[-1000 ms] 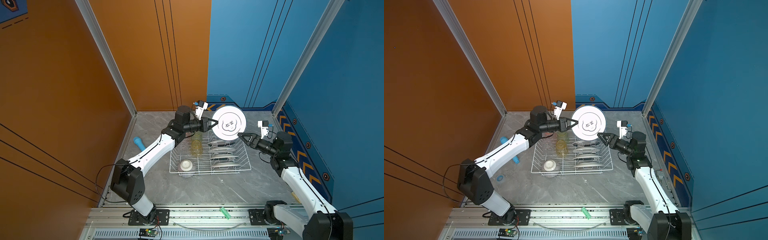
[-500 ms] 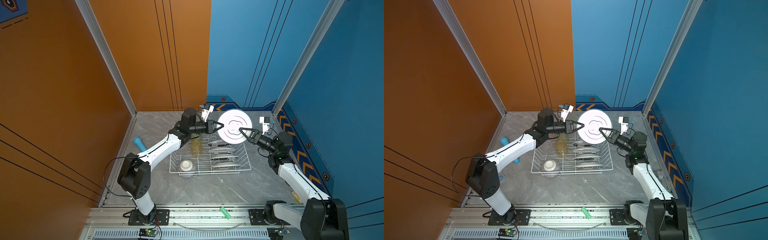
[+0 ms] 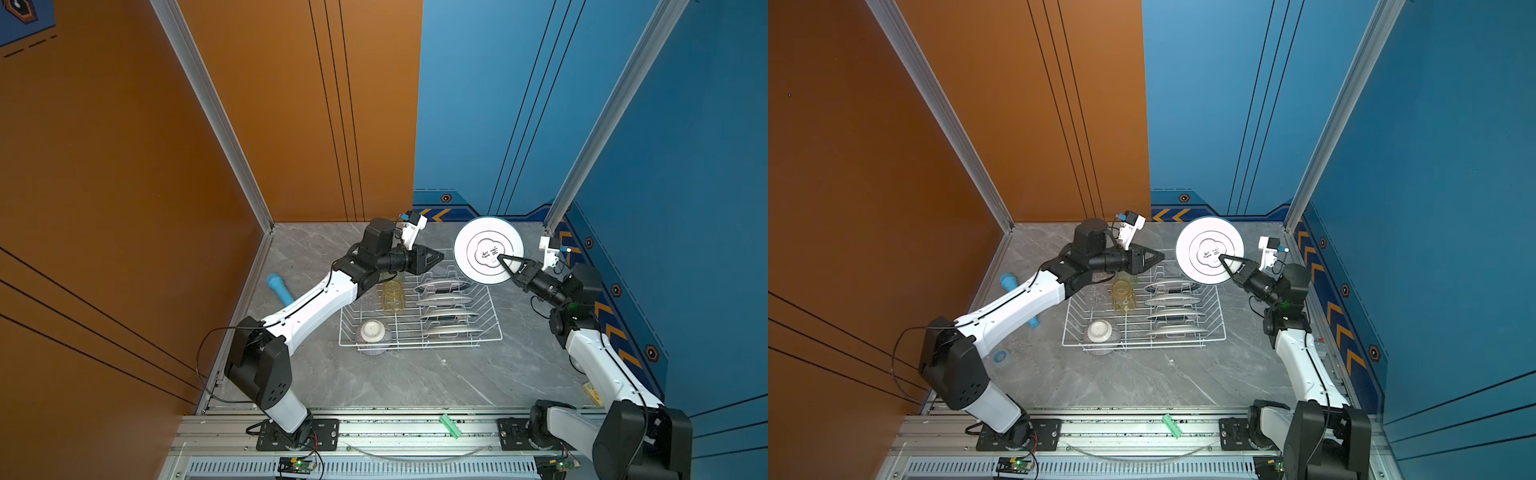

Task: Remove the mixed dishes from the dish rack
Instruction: 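Carry the plate with the right gripper and lay it flat on the table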

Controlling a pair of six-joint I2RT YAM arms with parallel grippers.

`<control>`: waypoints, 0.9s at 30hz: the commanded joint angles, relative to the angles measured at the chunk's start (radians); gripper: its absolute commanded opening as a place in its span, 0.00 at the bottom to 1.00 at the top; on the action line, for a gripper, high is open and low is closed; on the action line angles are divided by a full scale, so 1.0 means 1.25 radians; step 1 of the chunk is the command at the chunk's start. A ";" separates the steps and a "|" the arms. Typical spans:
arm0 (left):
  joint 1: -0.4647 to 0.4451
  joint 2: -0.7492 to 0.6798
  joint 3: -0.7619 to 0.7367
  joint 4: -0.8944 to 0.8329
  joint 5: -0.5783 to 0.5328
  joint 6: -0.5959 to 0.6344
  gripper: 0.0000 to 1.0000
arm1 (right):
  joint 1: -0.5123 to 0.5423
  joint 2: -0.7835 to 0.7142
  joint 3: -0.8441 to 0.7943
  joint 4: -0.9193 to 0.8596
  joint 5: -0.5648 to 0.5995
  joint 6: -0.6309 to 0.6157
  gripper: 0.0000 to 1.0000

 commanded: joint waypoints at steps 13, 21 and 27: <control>-0.029 -0.224 -0.125 -0.243 -0.437 0.231 0.34 | -0.131 0.144 0.115 -0.463 0.356 -0.353 0.00; -0.037 -0.209 -0.124 -0.239 -0.427 0.241 0.34 | -0.132 0.265 0.098 -0.357 0.340 -0.308 0.00; -0.039 -0.203 -0.123 -0.239 -0.423 0.247 0.35 | -0.133 0.342 0.098 -0.313 0.330 -0.289 0.00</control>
